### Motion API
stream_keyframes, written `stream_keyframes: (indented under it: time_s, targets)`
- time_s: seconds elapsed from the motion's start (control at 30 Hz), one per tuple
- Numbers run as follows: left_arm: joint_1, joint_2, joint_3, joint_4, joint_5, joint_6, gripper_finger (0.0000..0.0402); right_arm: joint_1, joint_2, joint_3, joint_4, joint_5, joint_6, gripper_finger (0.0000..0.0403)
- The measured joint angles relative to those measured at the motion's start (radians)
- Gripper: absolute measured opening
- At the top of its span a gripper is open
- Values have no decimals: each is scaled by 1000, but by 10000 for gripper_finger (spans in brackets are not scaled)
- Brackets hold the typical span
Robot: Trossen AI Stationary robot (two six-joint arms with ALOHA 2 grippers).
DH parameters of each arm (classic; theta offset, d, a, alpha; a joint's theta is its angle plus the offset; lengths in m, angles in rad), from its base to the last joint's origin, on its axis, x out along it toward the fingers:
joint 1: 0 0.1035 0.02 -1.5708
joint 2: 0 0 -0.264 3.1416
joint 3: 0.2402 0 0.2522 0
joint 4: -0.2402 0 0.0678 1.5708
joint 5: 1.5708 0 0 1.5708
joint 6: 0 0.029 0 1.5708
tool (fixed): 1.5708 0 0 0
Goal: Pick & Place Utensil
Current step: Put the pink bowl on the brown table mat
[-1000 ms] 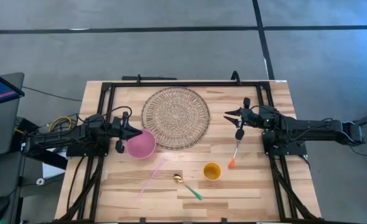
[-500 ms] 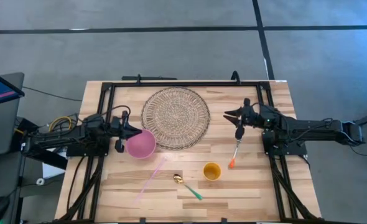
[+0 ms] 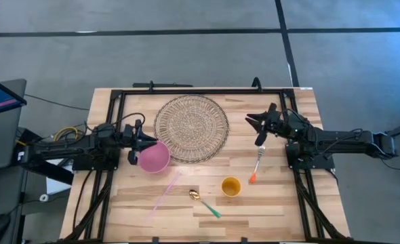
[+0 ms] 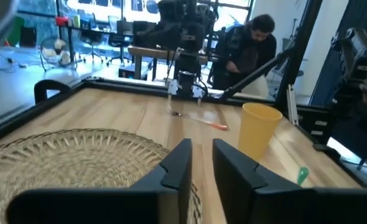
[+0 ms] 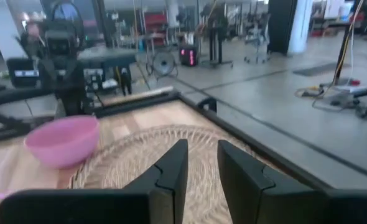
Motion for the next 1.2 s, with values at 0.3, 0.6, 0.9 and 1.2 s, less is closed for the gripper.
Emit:
stream_keyframes:
  time_s: [0.3, 0.6, 0.9, 1.2]
  targets:
    - [0, 294, 262, -29, 139, -11, 101, 13, 0, 0, 110, -17, 76, 83]
    - [-89, 506, 488, -310, 142, 42, 100, 71, 56, 51, 111, -80, 76, 145]
    - [-278, 595, 604, -671, -14, 3, 100, 94, 169, 112, 110, -79, -28, 222]
    - [-457, 694, 605, -768, -64, -287, 100, 55, 216, 112, 110, -78, -30, 227]
